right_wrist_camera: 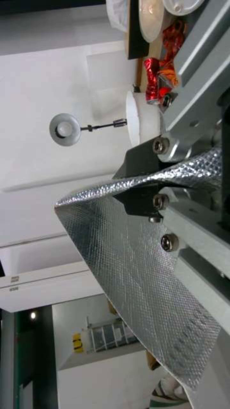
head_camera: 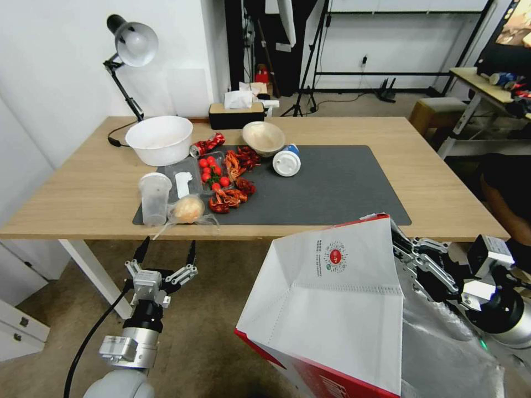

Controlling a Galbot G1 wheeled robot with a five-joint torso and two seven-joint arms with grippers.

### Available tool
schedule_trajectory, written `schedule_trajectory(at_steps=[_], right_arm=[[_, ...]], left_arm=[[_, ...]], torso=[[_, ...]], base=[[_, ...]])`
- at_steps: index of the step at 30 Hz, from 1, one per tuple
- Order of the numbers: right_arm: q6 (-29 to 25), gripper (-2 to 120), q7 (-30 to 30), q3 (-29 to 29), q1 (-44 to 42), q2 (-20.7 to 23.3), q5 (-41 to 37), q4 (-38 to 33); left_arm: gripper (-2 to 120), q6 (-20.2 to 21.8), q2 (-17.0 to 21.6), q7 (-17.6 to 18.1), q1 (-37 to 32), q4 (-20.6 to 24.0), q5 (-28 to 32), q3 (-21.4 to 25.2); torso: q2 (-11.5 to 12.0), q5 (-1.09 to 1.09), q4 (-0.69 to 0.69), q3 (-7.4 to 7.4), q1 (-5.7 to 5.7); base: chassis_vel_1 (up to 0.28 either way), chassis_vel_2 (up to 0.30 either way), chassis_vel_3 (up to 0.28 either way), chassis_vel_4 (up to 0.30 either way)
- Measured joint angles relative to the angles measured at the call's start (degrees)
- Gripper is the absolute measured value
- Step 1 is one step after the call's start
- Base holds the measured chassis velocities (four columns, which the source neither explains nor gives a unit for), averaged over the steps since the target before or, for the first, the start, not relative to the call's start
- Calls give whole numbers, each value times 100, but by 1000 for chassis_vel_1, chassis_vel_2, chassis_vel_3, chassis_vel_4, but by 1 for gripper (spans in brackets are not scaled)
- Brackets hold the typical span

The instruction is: Pick up the food delivery bag from the floor and place it on the table.

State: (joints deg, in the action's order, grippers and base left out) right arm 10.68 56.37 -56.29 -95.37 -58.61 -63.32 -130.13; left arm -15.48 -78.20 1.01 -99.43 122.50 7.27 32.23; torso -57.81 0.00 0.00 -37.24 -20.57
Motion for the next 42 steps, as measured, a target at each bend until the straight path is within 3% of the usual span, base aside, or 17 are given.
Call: schedule_trajectory(at_steps=[6, 18, 22, 23, 28, 42], right_arm=[[-2, 0, -156, -1, 45, 65, -197, -53], [-271, 0, -1475, -60, 323, 357, -881, -516], [-399, 0, -2059, -57, 468, 477, -1035, -685], [-535, 0, -2507, 5, 597, 552, -1046, -758], [-770, 0, -3553, 115, 907, 709, -1077, -904], [-811, 0, -5219, 183, 1638, 1203, -1345, -847]], left_arm=[[100, -20, 25, 18, -30, -2, -1, 30], [100, -16, 23, 15, -7, 3, -115, -92], [100, -7, 65, 3, -9, -28, -123, -116], [100, -13, 68, 3, -32, -28, -129, -107], [100, -25, 33, 7, -50, -28, -175, -108], [100, -61, -97, -17, -89, -42, -390, -255]], torso=[[13, 1, 0, 6, 5], [32, 0, 1, 17, 14], [36, 0, -1, 20, 16], [38, 0, 1, 21, 16], [41, 0, 0, 23, 18], [48, 0, 0, 26, 21]], base=[[0, 0, 0, 0], [0, 0, 0, 0], [0, 0, 0, 0], [0, 0, 0, 0], [0, 0, 0, 0], [0, 0, 0, 0]])
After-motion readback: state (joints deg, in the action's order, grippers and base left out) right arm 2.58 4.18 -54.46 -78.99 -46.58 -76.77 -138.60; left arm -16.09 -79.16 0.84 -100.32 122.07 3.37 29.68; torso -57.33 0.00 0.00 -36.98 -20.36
